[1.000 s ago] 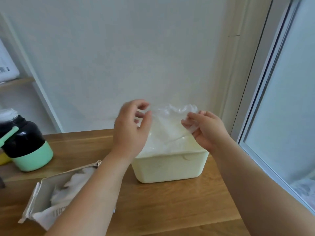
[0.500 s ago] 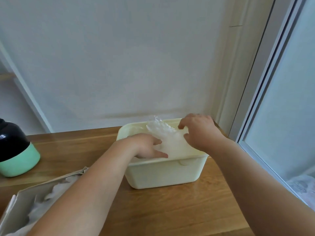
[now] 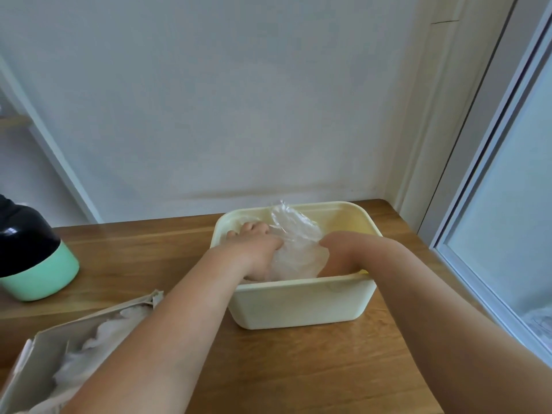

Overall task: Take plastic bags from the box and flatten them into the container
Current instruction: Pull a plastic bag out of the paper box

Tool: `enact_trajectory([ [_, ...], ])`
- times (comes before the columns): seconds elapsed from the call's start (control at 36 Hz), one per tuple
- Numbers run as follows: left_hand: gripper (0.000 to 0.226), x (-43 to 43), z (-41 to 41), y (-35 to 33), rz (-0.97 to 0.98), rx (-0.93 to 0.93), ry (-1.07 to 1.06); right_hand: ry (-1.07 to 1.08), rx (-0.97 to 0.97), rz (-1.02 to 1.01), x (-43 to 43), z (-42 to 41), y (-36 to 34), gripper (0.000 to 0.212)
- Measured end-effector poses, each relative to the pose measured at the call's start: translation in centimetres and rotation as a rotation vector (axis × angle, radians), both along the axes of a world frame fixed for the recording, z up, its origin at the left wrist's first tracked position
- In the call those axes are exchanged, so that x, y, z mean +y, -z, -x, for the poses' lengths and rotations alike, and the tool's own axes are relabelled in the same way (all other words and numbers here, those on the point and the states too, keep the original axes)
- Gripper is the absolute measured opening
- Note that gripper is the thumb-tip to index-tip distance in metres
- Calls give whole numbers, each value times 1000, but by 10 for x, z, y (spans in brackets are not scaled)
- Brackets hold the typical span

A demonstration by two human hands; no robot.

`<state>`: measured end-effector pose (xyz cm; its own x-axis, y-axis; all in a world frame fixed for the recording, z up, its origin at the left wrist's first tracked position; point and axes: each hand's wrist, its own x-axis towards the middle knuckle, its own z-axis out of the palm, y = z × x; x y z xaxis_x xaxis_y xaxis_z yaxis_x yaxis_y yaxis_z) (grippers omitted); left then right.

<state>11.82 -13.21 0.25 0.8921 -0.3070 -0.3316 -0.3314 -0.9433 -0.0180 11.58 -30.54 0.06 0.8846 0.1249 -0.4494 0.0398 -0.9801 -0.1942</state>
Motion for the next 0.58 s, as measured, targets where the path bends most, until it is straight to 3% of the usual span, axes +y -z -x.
enact_trajectory([
  [0.19,71,17,8,-13,207,-210,-81,31,-244,-130,-2,17,-20,62],
  [0.31,48,31,19,-20,374,-365,-135,78,-403,-222,2,24,-23,28],
  [0.39,37,43,30,-24,452,-455,-176,108,-529,-289,9,34,-26,42],
  [0.58,25,79,79,-34,573,-498,-260,85,-726,-606,54,72,-36,37],
])
